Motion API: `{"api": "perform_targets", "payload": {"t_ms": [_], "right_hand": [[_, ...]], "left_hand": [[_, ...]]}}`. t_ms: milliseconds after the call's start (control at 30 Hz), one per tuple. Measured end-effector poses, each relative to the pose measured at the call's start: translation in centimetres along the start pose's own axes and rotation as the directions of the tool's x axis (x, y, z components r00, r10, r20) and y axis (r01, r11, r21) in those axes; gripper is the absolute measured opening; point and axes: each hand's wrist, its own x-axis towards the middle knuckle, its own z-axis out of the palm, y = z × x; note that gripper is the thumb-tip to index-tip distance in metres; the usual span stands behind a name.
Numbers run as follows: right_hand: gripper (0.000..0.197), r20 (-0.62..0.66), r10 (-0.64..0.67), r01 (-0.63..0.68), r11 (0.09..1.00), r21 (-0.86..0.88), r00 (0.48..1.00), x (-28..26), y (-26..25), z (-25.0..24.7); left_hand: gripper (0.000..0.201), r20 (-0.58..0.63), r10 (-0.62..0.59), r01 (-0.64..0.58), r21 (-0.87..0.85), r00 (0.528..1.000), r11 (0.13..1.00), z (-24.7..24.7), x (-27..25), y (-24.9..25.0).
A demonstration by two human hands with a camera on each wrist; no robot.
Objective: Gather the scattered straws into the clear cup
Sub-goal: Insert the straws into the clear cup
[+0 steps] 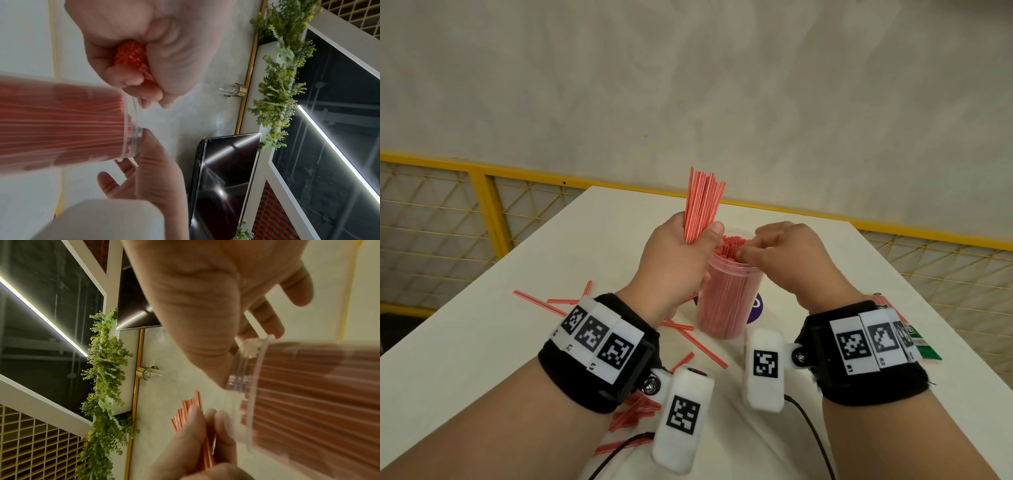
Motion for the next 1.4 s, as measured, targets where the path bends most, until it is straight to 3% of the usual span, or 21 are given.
{"api": "perform_targets", "payload": {"t_ms": [200, 267, 400, 467, 633, 800, 1033, 1233, 1400], "right_hand": [[0.005, -0.205, -0.011, 0.081, 0.938, 0.337, 0.979, -0.3, -1.3, -0.3], [0.01, -0.203, -0.029, 0.118, 0.891, 0.438, 0.979, -0.6, -1.9, -0.5], [0.038, -0.162, -0.042, 0.114, 0.878, 0.464, 0.986, -0.9, -2.5, -0.5], [0.037, -0.137, -0.036, 0.102, 0.85, 0.517, 0.99, -1.1, -2.7, -0.5], [0.028, -0.096, -0.027, 0.085, 0.733, 0.675, 0.995, -1.4, -2.9, -0.3], [0.027, -0.098, -0.012, 0.079, 0.692, 0.718, 0.995, -1.2, -2.5, -0.4], [0.028, -0.119, 0.02, 0.073, 0.685, 0.725, 0.993, -1.1, -2.3, -0.5], [0.03, -0.075, -0.027, 0.074, 0.661, 0.747, 0.997, -1.3, -2.5, -0.6], [0.031, -0.146, 0.007, 0.106, 0.659, 0.745, 0.989, -1.0, -2.4, -0.5]], "left_hand": [[0.017, 0.138, -0.112, 0.138, -0.198, 0.984, 0.97, 0.0, -0.1, 0.0], [0.016, 0.169, -0.113, 0.148, -0.215, 0.979, 0.965, -0.1, -0.2, 0.0], [0.018, 0.209, -0.093, 0.142, -0.229, 0.973, 0.963, 0.0, -0.3, 0.1], [0.03, 0.226, -0.091, 0.144, -0.229, 0.97, 0.963, 0.1, -0.4, 0.2], [0.032, 0.263, -0.085, 0.151, -0.242, 0.961, 0.958, 0.1, -0.5, 0.3], [0.043, 0.254, -0.079, 0.142, -0.242, 0.964, 0.96, 0.2, -0.6, 0.5], [0.02, 0.201, -0.102, 0.144, -0.21, 0.974, 0.967, 0.4, -0.5, 0.4], [0.024, 0.194, -0.099, 0.134, -0.178, 0.976, 0.975, 0.0, -0.5, 0.6], [0.024, 0.206, -0.083, 0.122, -0.187, 0.975, 0.975, 0.0, -0.6, 0.7]]}}
